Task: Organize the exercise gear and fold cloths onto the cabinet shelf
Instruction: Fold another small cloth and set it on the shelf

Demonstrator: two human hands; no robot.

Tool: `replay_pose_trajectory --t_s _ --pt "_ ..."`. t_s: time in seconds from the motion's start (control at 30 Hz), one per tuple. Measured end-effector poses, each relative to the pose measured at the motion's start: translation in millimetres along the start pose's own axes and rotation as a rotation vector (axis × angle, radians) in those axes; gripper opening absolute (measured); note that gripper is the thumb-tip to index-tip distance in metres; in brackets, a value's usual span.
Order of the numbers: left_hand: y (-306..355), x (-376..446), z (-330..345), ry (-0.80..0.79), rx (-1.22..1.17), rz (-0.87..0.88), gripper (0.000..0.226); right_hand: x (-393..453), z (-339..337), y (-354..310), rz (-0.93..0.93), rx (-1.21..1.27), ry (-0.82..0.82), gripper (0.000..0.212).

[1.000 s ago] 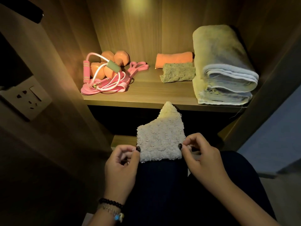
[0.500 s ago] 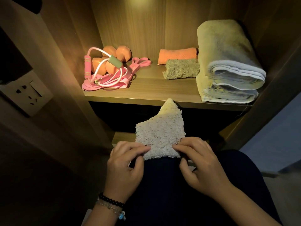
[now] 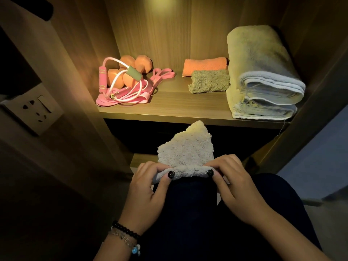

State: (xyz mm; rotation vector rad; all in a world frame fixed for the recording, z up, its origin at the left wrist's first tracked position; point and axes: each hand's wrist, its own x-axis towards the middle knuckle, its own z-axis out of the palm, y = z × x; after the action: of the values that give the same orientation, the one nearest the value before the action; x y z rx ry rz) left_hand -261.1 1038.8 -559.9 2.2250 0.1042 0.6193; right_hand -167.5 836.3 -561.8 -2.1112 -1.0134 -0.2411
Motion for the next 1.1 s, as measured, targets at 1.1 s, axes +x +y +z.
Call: replay_pose_trajectory --t_s 1.1 --pt "5.4 11.9 -3.7 -0.118 0.123 0.142 0.029 3.0 5.6 -4.0 -0.066 -0.059 -0.021 0.028"
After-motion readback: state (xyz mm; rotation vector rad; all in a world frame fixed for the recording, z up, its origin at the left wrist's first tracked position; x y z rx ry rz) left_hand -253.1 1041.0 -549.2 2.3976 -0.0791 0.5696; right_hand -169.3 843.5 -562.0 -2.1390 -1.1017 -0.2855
